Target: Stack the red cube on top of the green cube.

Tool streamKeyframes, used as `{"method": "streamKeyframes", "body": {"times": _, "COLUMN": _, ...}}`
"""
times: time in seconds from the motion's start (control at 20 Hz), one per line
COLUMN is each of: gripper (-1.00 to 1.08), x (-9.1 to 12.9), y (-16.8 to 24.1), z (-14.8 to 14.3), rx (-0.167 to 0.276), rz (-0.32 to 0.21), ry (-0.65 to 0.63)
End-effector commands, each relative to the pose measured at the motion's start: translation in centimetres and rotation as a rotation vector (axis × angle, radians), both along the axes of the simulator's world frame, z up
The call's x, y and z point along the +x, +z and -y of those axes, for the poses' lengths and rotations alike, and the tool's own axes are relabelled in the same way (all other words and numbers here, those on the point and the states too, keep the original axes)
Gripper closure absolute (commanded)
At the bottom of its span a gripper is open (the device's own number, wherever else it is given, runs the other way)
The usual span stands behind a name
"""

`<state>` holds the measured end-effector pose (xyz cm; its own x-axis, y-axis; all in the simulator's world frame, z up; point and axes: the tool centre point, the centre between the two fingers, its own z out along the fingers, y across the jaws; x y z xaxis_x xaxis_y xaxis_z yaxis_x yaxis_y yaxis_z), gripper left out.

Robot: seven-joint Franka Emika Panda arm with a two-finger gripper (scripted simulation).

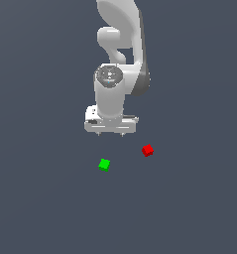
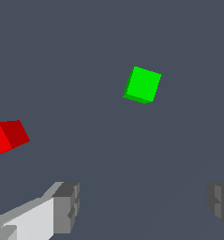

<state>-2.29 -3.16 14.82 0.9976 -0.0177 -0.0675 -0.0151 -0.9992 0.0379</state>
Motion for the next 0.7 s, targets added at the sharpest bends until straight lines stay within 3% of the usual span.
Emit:
{"method": "streamKeyframes", "body": {"times": 0.0, "gripper": -0.92, "x": 0.0, "y": 0.0, "z": 0.0, "rx": 0.0, "rz": 0.0, "ry": 0.0}}
{"method": "streamKeyframes", "body": {"times": 0.35, "gripper": -0.92, "x": 0.7, "y": -1.3, "z": -2.7, "rx": 0.009, "rz": 0.009, "ry": 0.064}}
{"method": "streamKeyframes", "body": {"times": 0.65, "gripper": -0.92, "x": 1.6, "y": -4.4, "z": -9.7, "rx": 0.031, "rz": 0.032, "ry": 0.227}}
